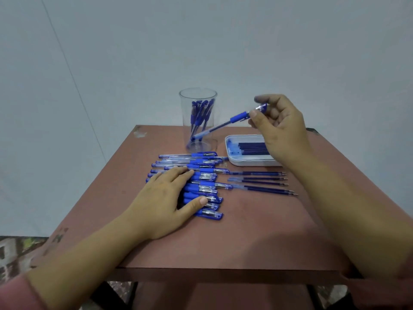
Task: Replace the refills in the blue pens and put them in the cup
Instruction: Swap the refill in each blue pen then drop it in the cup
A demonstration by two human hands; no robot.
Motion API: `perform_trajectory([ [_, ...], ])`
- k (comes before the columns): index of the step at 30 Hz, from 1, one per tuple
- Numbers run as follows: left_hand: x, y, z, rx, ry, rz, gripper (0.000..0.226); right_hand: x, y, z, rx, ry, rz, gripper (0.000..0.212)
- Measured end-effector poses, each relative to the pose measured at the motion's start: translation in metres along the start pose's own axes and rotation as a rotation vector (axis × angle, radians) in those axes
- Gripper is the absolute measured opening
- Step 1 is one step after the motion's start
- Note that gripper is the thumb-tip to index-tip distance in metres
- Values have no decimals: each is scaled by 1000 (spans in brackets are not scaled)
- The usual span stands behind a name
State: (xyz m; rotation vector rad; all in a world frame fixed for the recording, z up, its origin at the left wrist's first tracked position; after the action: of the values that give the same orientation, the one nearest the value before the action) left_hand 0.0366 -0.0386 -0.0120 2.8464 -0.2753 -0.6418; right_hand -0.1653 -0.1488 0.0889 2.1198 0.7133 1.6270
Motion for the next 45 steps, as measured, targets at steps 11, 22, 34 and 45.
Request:
perform_trajectory([
  [11,5,0,1,-14,-33,-26,94,21,46,7,-400,39,-119,28],
  [22,8,2,2,-21,-48,-25,91,13,74,77,51,-437,-222,12],
  [34,7,2,1,-23,-48,-22,89,5,54,69,168,-569,-283,32],
  [45,7,2,2,-37,-47,-8,88,-26,-42,40,498,-660,-220,17],
])
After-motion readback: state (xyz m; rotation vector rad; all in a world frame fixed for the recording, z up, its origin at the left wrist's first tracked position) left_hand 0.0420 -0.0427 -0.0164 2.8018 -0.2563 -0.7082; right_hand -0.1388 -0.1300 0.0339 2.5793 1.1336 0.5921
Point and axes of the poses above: each hand's wrist, its own y-axis towards the middle knuckle, its own z-axis out of the palm, x = y × z, the point moved 7 cm from there along y, towards the middle knuckle, and after that the axes turned 11 degrees about -y, right-handed, at the moved point
